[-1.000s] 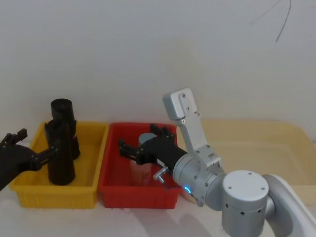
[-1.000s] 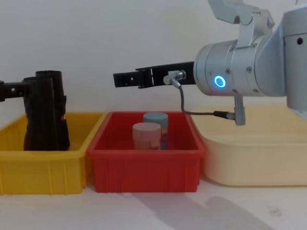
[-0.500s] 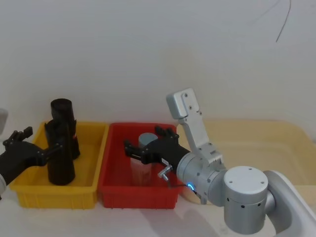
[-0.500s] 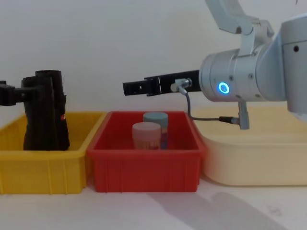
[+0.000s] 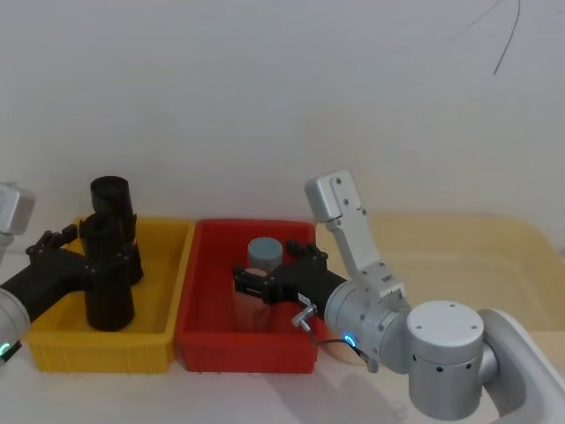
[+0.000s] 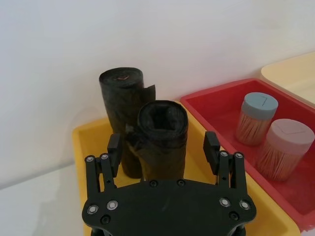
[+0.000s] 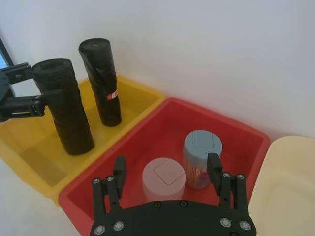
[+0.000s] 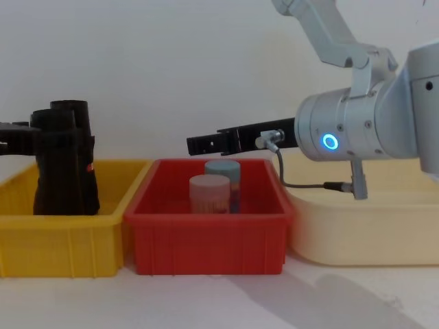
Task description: Pick up the garbage bag with the one hand and transfer it to the other hand.
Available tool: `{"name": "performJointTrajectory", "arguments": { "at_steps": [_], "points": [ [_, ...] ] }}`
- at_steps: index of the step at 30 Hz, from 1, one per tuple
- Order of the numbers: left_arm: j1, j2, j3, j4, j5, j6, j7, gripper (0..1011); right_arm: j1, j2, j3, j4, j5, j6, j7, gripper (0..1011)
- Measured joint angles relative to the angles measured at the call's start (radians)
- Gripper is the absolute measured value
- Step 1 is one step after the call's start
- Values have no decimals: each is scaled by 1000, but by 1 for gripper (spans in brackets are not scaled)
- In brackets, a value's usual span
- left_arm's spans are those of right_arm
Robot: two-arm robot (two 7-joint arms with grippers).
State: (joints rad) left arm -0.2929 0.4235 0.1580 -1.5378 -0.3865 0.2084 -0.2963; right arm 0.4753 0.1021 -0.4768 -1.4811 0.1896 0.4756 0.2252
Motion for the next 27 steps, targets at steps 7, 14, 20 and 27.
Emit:
{"name": "performJointTrajectory", "arguments": {
  "at_steps": [7, 14, 20, 27],
  "points": [
    [-27, -7, 18, 30, 1, -5, -9, 1002, 2, 0, 4, 11, 1, 6, 14, 1004],
    [-43, -10, 27, 46, 2, -8, -15, 1002, 11, -1, 2, 29, -1, 11, 30, 1004],
    [-52, -12, 32, 56, 2, -10, -18, 1002, 21, -3, -6, 48, -12, 9, 40, 1004],
    [-57, -13, 35, 61, 2, -11, -20, 1002, 42, -7, -20, 85, -31, -4, 52, 1004]
  ]
}}
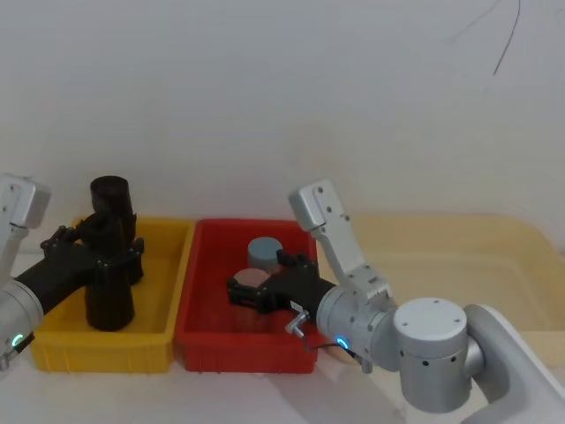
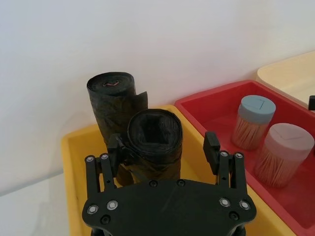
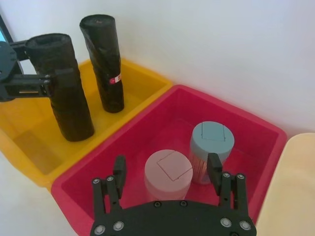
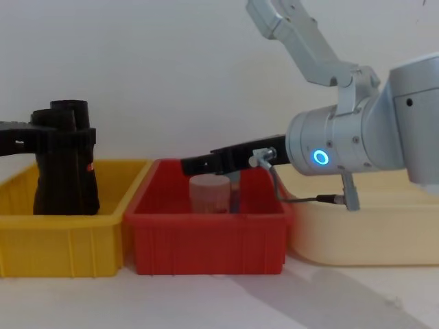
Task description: Pick up the garbage bag with the one hand and transfer it to the other hand.
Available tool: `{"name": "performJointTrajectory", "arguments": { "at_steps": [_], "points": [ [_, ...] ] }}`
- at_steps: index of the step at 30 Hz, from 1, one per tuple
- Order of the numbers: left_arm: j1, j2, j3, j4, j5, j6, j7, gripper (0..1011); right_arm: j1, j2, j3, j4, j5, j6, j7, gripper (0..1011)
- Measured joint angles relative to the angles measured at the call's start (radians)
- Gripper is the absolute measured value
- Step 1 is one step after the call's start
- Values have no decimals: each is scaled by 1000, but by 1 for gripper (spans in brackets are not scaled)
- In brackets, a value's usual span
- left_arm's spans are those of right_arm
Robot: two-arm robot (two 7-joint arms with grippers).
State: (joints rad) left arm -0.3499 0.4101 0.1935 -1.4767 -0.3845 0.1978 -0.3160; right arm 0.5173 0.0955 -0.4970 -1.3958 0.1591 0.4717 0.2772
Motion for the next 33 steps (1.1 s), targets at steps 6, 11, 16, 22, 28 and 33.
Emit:
{"name": "performJointTrajectory", "arguments": {
  "at_steps": [6, 11, 16, 22, 28, 33],
  "points": [
    [-2, -1, 2, 2, 0, -1, -1, 1002, 19, -5, -10, 35, -16, -11, 10, 1005],
    [-4, -1, 2, 4, 0, -1, -1, 1002, 32, -9, -16, 58, -25, -14, 17, 1004],
    [-5, -1, 3, 5, 0, -1, -2, 1002, 43, -12, -23, 79, -36, -14, 27, 1004],
    [-5, -2, 3, 6, 0, -1, -2, 1002, 53, -16, -28, 100, -44, -12, 36, 1004],
    [-6, -1, 4, 7, 0, -1, -2, 1002, 59, -22, -29, 116, -50, -7, 41, 1004],
    [-6, -1, 4, 7, 0, -1, -2, 1002, 63, -26, -28, 127, -53, -4, 46, 1004]
  ]
}}
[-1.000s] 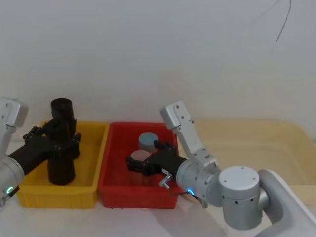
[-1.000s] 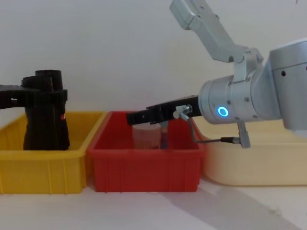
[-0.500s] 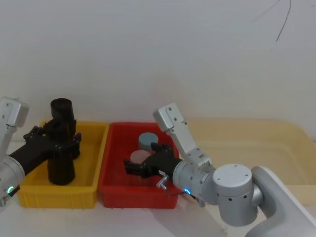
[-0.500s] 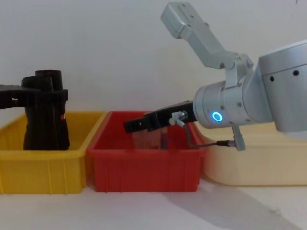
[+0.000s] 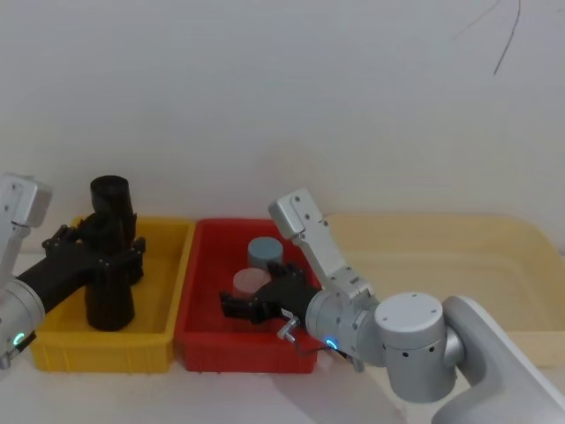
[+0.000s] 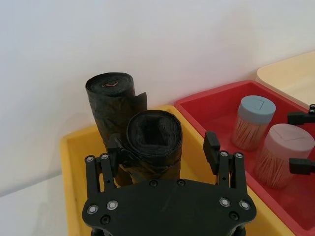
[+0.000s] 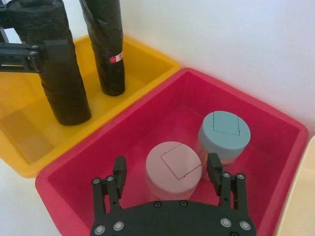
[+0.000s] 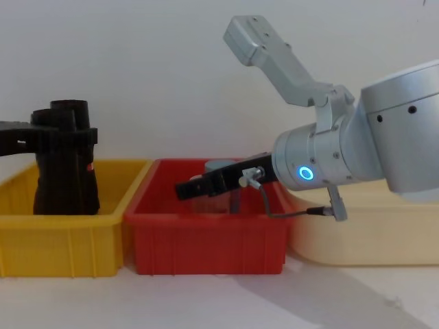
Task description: Pick up the garbage bag with the one hand and transfer it to the other hand.
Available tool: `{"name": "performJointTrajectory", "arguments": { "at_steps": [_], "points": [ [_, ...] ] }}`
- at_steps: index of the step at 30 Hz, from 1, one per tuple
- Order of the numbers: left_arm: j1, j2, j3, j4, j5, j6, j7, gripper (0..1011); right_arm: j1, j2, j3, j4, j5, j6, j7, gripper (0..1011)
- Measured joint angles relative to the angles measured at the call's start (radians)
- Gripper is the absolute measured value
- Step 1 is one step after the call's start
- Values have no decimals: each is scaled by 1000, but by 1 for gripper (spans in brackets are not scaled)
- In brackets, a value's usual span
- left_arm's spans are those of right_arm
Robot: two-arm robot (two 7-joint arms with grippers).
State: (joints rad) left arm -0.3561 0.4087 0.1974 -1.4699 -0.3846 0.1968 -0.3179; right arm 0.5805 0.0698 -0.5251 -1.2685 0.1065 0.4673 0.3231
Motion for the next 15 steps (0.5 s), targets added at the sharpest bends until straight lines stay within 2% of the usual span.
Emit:
{"name": "performJointTrajectory", "arguments": {
  "at_steps": [15],
  "points": [
    [0, 0, 0, 0, 0, 0, 0, 1002, 11, -15, 10, 30, -5, 5, 9, 1004]
  ]
}}
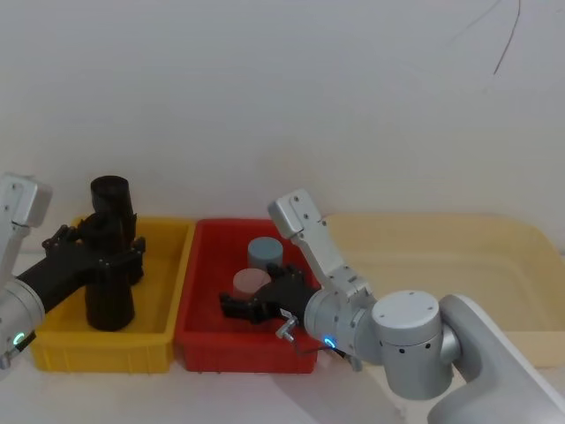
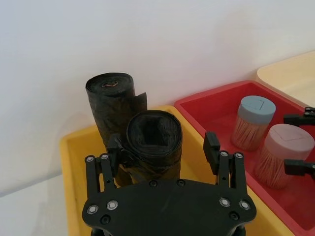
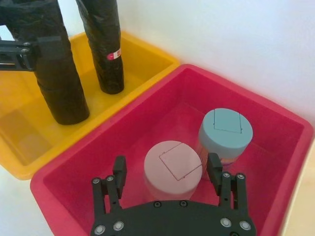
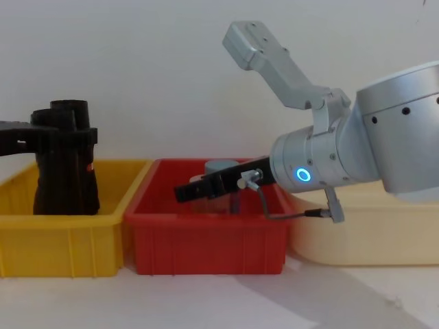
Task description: Pick up the garbage bag with the one hand and transfer it to the other hand.
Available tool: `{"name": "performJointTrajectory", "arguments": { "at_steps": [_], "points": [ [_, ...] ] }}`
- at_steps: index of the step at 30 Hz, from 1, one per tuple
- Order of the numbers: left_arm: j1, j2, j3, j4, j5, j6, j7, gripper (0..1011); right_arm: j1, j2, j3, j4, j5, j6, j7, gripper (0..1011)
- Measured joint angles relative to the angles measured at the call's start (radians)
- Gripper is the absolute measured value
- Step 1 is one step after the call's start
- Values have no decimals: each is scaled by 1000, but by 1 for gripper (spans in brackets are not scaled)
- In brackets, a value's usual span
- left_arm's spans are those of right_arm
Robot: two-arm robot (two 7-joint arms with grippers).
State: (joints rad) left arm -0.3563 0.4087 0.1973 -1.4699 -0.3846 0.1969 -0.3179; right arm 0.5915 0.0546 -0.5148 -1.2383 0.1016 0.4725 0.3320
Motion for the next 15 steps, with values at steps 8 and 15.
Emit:
{"name": "performJointTrajectory", "arguments": {
  "at_steps": [8, 15],
  "points": [
    [0, 0, 0, 0, 0, 0, 0, 1002, 7, -9, 7, 24, -3, -3, 3, 1004],
    [0, 0, 0, 0, 0, 0, 0, 917, 10, -14, 12, 36, -4, -6, 5, 950]
  ]
}}
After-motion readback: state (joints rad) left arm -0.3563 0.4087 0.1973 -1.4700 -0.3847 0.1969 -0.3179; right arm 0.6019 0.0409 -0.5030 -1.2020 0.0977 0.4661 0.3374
